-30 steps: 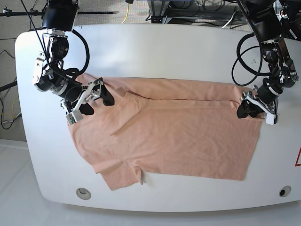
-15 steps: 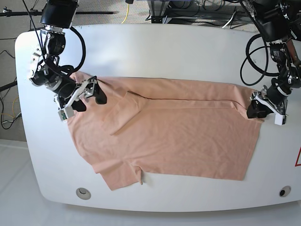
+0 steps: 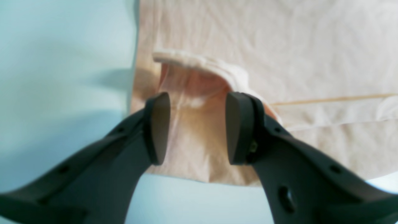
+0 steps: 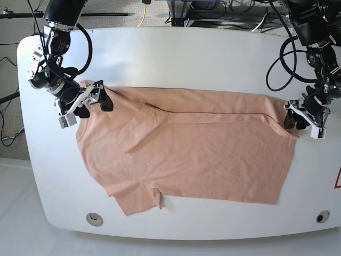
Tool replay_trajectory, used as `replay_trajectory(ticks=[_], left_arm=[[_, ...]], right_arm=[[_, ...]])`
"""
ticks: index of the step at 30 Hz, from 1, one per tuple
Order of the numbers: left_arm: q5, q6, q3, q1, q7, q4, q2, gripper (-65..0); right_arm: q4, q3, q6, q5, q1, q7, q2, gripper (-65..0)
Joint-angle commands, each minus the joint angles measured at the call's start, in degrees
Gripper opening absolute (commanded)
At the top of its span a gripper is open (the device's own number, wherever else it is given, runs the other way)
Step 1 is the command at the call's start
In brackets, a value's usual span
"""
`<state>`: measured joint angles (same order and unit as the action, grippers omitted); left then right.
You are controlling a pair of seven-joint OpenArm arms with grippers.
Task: Fold the T-shirt properly
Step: 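Drag the held collar edge with both grippers away from the hem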
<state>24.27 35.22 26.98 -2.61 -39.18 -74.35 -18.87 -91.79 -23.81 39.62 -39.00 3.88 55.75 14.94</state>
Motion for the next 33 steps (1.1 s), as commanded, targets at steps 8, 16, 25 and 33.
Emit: replay_trajectory(ticks=[8, 16, 25, 33], left_arm=[[-5.9, 0.4, 0.4, 0.4, 1.7, -1.1, 0.9, -37.5], [-10.1, 0.4, 2.8, 2.7, 1.8, -3.1, 0.7, -37.5], [-15.8, 0.7, 5.7, 3.5, 1.8, -6.8, 0.9, -37.5], [-20.6, 0.5, 5.7, 3.1, 2.3, -6.5, 1.0, -37.5]], right_arm=[[-1.9, -4.5, 0.4, -1.2, 0.6, -1.3, 0.7, -12.5], [-2.9, -11.1, 0.4, -1.2, 3.2, -1.3, 0.7, -12.5], [-3.1, -12.4, 0.4, -1.1, 6.2, -1.3, 0.6, -12.5], [-2.8, -12.4, 0.4, -1.1, 6.9, -1.4, 0.0, -12.5]])
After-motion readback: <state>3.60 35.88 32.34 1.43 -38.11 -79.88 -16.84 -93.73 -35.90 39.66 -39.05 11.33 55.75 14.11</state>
